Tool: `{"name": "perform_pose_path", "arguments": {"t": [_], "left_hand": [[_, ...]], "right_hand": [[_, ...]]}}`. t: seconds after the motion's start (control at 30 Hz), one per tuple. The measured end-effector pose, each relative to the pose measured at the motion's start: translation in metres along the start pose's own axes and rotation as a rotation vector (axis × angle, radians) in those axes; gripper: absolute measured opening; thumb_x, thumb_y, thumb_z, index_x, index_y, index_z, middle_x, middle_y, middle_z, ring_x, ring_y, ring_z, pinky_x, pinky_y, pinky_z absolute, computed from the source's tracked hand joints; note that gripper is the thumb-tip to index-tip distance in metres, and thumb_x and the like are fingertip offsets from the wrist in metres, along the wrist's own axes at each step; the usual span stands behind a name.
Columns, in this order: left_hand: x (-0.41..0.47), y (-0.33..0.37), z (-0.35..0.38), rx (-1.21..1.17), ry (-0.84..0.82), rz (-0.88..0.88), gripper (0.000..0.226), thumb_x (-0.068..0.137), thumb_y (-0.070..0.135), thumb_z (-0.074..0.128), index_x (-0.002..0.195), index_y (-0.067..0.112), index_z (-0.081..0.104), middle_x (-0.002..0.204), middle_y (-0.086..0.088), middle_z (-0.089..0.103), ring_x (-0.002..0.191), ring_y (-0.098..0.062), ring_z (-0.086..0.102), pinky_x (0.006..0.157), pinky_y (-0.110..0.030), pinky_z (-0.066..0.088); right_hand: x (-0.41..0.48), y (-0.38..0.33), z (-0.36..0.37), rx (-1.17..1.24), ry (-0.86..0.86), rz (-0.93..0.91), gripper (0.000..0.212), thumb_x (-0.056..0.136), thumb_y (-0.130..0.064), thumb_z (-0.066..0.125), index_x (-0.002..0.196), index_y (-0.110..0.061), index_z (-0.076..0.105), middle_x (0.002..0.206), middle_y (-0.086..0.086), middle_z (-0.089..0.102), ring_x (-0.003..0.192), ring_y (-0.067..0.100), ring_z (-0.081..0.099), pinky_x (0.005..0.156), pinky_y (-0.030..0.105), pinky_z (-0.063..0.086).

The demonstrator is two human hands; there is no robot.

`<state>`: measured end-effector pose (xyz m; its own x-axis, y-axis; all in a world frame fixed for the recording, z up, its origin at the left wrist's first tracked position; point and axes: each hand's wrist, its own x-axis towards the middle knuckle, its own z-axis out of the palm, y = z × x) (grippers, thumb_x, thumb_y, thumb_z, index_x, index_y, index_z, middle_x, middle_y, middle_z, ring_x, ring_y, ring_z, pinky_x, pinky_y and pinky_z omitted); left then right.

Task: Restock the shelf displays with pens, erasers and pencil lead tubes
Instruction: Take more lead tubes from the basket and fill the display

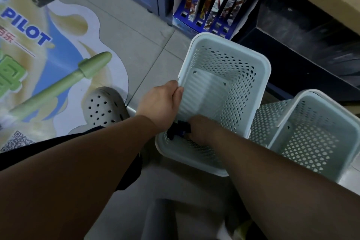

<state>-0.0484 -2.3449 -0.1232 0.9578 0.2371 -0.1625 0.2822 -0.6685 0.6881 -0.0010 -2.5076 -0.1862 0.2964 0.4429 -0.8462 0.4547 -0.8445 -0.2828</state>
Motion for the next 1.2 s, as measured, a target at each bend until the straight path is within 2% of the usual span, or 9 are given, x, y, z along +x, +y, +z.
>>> {"name": "perform_pose_path", "arguments": {"t": [0.17,0.33,0.5,0.77,0.87,0.97,1.07,1.13,1.2], "left_hand": [[-0.001,0.001,0.0,0.002,0.006,-0.029,0.028,0.103,0.037,0.037,0.082,0.02,0.041,0.065,0.003,0.045,0.06,-0.025,0.039,0.058,-0.033,0.024],[-0.001,0.002,0.0,0.007,-0.002,-0.046,0.025,0.105,0.033,0.042,0.082,0.021,0.041,0.067,0.002,0.046,0.067,-0.036,0.053,0.059,-0.033,0.024],[0.0,0.003,0.001,0.01,0.003,-0.046,0.026,0.105,0.033,0.041,0.082,0.021,0.041,0.067,0.002,0.046,0.062,-0.022,0.039,0.058,-0.034,0.026],[0.0,0.001,0.0,-0.012,-0.004,-0.006,0.028,0.103,0.036,0.035,0.079,0.021,0.037,0.059,0.01,0.037,0.055,-0.021,0.034,0.056,-0.033,0.02],[-0.001,0.001,-0.001,-0.004,-0.012,-0.004,0.029,0.104,0.034,0.036,0.079,0.021,0.037,0.059,0.01,0.037,0.056,-0.024,0.036,0.056,-0.034,0.022],[0.0,0.0,0.0,0.006,-0.012,-0.011,0.029,0.105,0.033,0.038,0.079,0.019,0.038,0.06,0.005,0.039,0.057,-0.025,0.037,0.056,-0.035,0.023],[0.0,0.001,0.0,0.005,-0.004,-0.006,0.029,0.103,0.036,0.035,0.079,0.02,0.038,0.059,0.008,0.038,0.055,-0.023,0.037,0.056,-0.033,0.023],[-0.001,0.0,0.0,0.002,-0.007,-0.012,0.029,0.105,0.033,0.037,0.079,0.02,0.039,0.059,0.009,0.039,0.054,-0.021,0.037,0.056,-0.033,0.024],[-0.001,0.0,0.001,0.005,-0.007,-0.01,0.028,0.105,0.034,0.037,0.08,0.02,0.038,0.059,0.01,0.039,0.054,-0.022,0.038,0.056,-0.032,0.025]], "right_hand": [[0.002,0.002,-0.006,0.051,-0.087,-0.005,0.046,0.096,-0.042,0.063,0.125,-0.006,0.063,0.125,0.016,0.064,0.108,0.03,0.062,0.083,0.029,0.046],[0.003,0.005,-0.01,0.085,-0.151,-0.006,0.046,0.095,-0.04,0.065,0.127,-0.008,0.062,0.13,0.014,0.062,0.114,0.03,0.06,0.091,0.031,0.047],[0.001,0.003,-0.012,0.133,-0.192,-0.011,0.044,0.095,-0.031,0.065,0.133,-0.009,0.058,0.135,0.014,0.059,0.121,0.029,0.057,0.088,0.026,0.04],[0.002,0.005,-0.014,0.201,-0.166,0.034,0.052,0.082,-0.04,0.077,0.125,-0.011,0.067,0.119,0.009,0.069,0.102,0.025,0.065,0.087,0.031,0.053],[-0.001,0.006,-0.009,0.274,-0.127,0.089,0.049,0.087,-0.039,0.073,0.125,-0.009,0.065,0.12,0.01,0.068,0.101,0.026,0.064,0.087,0.033,0.053],[0.001,0.01,-0.01,0.448,-0.061,0.208,0.043,0.089,-0.037,0.07,0.12,-0.007,0.063,0.115,0.012,0.067,0.094,0.026,0.063,0.077,0.031,0.05],[0.004,0.014,-0.012,0.894,0.024,0.369,0.041,0.09,-0.026,0.07,0.12,0.0,0.059,0.114,0.021,0.068,0.1,0.035,0.068,0.086,0.047,0.058],[0.005,0.012,-0.011,1.112,0.053,0.438,0.034,0.095,-0.017,0.065,0.123,0.0,0.056,0.113,0.023,0.067,0.1,0.035,0.068,0.075,0.042,0.057],[0.007,0.01,-0.004,1.215,0.082,0.459,0.038,0.095,-0.014,0.064,0.128,0.0,0.055,0.114,0.024,0.066,0.1,0.035,0.067,0.067,0.037,0.054]]}}
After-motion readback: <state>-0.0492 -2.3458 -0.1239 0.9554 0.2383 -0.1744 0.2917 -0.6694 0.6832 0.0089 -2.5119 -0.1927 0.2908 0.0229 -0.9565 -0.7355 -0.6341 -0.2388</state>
